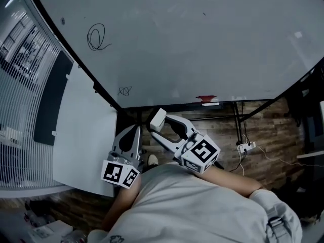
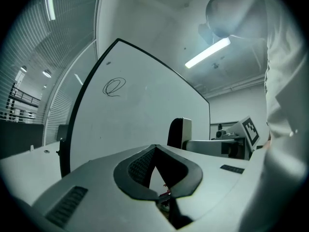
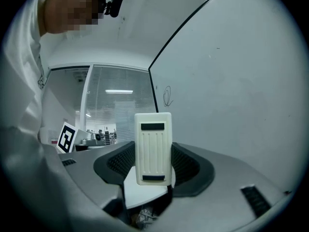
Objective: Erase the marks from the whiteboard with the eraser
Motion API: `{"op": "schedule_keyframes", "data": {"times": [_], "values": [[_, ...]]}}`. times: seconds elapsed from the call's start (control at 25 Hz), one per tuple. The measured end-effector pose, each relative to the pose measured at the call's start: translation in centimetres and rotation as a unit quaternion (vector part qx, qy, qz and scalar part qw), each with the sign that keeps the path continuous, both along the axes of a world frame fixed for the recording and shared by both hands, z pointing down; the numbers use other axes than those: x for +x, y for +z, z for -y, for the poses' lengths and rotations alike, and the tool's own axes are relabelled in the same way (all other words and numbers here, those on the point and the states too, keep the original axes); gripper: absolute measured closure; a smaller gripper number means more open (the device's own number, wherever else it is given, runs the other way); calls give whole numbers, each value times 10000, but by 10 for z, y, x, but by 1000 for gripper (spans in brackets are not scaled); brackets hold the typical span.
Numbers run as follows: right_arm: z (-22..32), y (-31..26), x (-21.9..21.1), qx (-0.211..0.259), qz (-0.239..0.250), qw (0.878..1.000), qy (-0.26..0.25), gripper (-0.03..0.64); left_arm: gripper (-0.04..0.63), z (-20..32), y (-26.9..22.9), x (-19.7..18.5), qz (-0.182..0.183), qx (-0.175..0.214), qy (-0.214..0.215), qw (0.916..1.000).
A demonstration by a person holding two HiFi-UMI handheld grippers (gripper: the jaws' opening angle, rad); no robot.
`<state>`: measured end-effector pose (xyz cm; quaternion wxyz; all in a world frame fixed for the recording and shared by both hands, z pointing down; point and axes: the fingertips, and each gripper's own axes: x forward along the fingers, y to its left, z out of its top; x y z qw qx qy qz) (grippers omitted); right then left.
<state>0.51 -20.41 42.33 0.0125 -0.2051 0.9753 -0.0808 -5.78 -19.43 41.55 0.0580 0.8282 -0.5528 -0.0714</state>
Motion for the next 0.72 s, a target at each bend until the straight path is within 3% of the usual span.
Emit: {"op": "schedule_keyframes", "data": {"times": [0.28, 0.72], "values": [[28, -5, -15, 45, 61, 9988, 479, 380, 589, 35, -8, -22, 96, 26, 518, 9986], [67, -29, -59, 597, 76, 9922, 1093, 380, 589, 66, -11, -76, 273, -120, 1093, 9936]]}}
